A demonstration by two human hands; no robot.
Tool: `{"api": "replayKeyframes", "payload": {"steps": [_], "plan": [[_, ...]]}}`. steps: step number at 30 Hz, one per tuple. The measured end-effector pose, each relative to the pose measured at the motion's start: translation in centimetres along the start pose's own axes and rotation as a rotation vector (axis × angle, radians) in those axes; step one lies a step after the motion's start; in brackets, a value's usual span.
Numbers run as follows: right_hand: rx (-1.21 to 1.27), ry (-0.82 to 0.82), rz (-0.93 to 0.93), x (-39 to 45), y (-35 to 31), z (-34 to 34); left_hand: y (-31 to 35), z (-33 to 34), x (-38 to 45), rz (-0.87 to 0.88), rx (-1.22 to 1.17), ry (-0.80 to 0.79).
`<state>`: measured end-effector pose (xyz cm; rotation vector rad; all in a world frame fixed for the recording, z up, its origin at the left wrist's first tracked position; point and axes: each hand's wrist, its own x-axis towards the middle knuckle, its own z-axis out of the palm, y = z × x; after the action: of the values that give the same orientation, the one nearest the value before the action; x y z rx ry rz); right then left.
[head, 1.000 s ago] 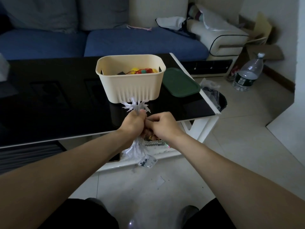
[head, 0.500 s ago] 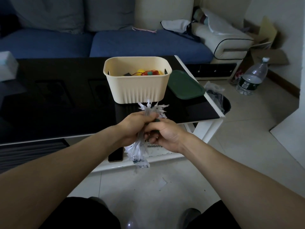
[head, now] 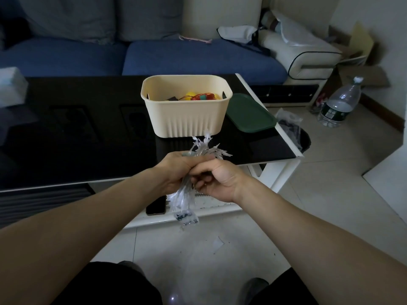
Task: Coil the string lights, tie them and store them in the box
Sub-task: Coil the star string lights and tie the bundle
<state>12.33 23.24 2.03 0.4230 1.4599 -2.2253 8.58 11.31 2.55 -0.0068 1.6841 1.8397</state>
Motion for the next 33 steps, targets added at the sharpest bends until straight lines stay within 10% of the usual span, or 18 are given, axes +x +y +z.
{"api": "replayKeyframes", "payload": {"steps": [13, 23, 33], "plan": [[0.058, 0.129, 0.141, -0.2, 0.4, 0.0, -1.3, 0.7, 0.2, 0.076, 0.538, 0.024], [0.138, 0.064, 0.145, 0.6, -0.2, -1.2, -0.9, 0.0, 0.9, 0.056, 0.345, 0.05], [-0.096, -0.064, 0.212, -0.1, -0.5, -2.0, 0.8, -2.0, -0.6, 0.045, 0.691, -0.373]]}}
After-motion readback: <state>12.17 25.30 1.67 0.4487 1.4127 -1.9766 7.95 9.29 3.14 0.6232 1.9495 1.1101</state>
